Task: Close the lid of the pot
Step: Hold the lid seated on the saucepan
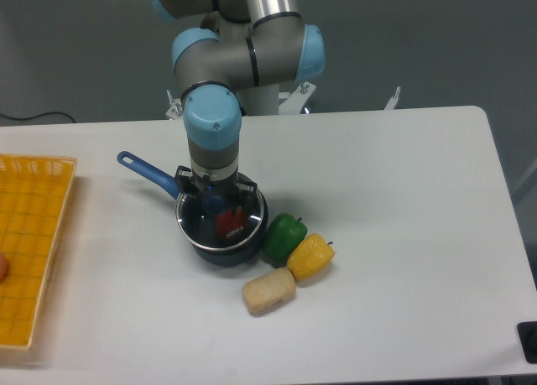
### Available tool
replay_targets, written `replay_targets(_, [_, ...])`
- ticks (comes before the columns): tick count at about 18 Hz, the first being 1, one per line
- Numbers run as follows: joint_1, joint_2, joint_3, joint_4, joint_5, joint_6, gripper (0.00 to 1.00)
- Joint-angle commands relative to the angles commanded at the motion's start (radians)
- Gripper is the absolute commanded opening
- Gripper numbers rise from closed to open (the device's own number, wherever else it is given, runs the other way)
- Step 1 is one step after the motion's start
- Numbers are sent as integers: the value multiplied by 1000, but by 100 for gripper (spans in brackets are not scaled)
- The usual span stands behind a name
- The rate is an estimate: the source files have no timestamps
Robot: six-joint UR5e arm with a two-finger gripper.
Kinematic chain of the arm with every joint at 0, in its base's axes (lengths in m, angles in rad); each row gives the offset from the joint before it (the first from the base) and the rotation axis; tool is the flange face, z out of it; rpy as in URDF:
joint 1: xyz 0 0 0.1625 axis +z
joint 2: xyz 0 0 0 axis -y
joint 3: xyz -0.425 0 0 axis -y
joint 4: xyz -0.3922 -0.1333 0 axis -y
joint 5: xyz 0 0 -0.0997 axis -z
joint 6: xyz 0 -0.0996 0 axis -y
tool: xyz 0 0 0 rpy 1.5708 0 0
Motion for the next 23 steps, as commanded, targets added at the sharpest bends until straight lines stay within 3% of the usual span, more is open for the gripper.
replay_targets(23, [8,-18,0,23,3,3,63])
